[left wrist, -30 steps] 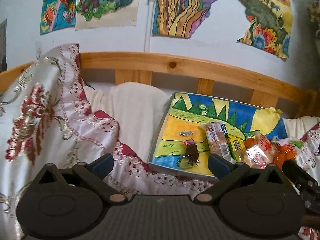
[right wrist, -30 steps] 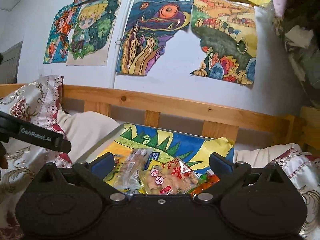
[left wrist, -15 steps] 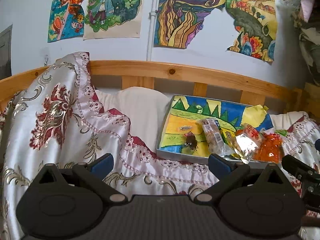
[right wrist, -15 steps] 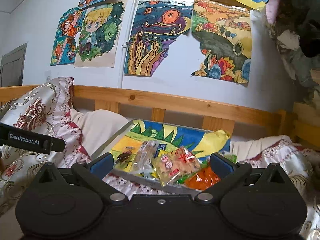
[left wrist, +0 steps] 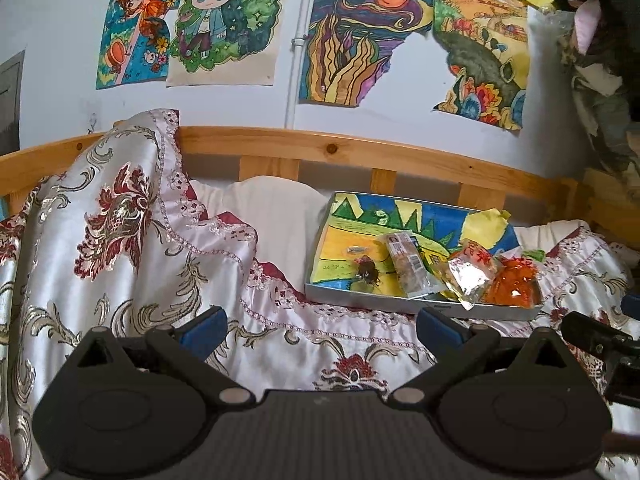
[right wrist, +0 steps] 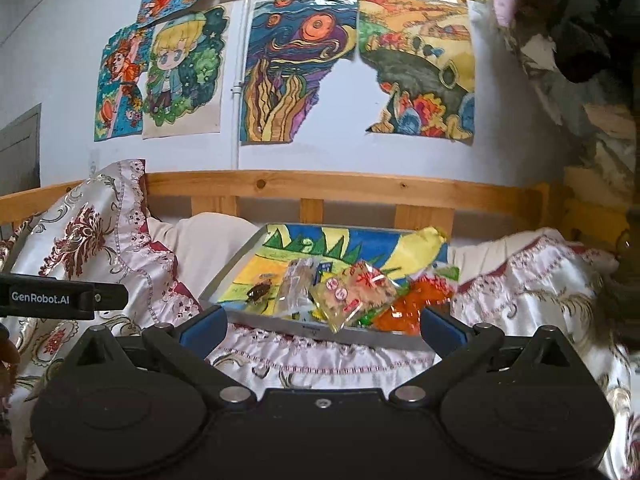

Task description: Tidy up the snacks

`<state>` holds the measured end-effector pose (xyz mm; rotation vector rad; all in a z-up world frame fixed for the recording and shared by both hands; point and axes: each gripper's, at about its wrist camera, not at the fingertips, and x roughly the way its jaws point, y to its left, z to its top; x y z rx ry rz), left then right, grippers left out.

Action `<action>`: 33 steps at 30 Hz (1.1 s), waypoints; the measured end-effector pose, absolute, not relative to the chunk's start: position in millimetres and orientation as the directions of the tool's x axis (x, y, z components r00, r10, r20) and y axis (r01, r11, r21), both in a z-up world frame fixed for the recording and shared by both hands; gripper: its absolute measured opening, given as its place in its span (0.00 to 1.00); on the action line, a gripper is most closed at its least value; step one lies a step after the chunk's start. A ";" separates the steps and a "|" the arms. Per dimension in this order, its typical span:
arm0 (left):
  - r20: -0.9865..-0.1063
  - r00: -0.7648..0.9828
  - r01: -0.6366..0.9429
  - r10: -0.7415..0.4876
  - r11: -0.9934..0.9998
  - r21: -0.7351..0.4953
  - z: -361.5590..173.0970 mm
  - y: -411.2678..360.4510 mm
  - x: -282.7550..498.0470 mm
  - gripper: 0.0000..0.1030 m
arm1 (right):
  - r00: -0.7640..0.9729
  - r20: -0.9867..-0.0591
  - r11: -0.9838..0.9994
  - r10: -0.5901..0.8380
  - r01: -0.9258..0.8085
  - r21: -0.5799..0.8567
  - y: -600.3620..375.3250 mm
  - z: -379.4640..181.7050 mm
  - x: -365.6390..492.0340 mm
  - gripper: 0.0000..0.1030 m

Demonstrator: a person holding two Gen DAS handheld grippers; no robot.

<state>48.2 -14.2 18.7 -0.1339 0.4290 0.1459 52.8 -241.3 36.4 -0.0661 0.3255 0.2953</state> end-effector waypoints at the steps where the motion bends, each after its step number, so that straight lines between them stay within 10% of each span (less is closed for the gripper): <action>1: -0.420 0.901 -0.161 0.106 0.982 -0.097 17.5 -14.1 45.9 0.99 | 0.905 -0.328 0.956 0.272 -0.292 -0.014 -242.0 36.3 50.2 0.99; 33: -0.458 0.888 -0.092 0.042 0.992 -0.088 -3.4 -9.9 17.2 0.99 | 0.863 -0.436 0.964 0.256 -0.263 0.043 -242.6 18.8 21.8 0.99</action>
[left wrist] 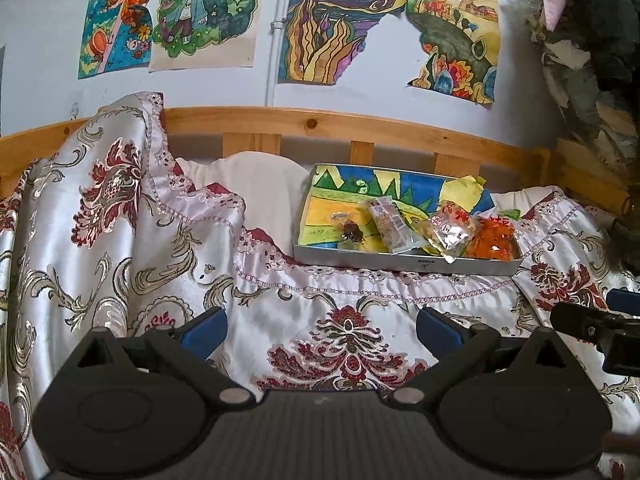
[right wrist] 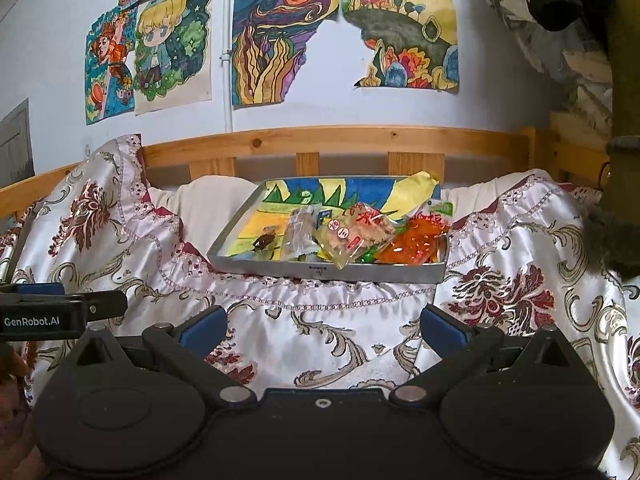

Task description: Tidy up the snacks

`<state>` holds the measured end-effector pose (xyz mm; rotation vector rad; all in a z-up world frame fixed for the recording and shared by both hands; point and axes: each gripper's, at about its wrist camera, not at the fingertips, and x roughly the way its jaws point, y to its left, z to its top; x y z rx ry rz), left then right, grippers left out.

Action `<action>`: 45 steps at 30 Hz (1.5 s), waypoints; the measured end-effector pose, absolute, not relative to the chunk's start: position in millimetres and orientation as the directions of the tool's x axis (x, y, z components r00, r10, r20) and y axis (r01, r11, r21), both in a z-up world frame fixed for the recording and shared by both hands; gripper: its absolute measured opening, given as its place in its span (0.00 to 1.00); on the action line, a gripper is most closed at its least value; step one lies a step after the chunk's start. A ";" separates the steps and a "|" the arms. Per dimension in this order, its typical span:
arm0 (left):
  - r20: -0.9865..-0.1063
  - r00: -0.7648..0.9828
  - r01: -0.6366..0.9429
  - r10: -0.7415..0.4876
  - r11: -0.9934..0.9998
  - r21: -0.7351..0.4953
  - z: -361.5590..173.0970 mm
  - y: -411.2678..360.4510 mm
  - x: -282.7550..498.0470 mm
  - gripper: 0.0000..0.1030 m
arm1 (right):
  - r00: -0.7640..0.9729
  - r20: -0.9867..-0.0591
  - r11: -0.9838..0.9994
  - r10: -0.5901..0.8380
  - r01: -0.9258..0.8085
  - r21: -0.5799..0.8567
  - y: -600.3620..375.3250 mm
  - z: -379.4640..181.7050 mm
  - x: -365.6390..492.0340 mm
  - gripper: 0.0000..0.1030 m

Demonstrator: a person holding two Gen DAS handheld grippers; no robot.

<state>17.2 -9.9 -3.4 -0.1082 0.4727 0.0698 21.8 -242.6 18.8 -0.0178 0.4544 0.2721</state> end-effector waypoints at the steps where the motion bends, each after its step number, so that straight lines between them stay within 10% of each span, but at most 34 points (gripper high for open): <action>1: -0.459 0.887 -0.094 0.043 0.992 -0.088 -3.8 -9.7 17.3 0.99 | 0.862 -0.438 0.963 0.256 -0.265 0.043 -242.4 18.4 22.0 0.99; 45: -0.487 0.871 -0.121 0.058 0.988 -0.098 -15.7 -4.0 18.1 1.00 | 0.827 -0.493 0.958 0.268 -0.281 0.050 -238.1 3.9 29.5 0.99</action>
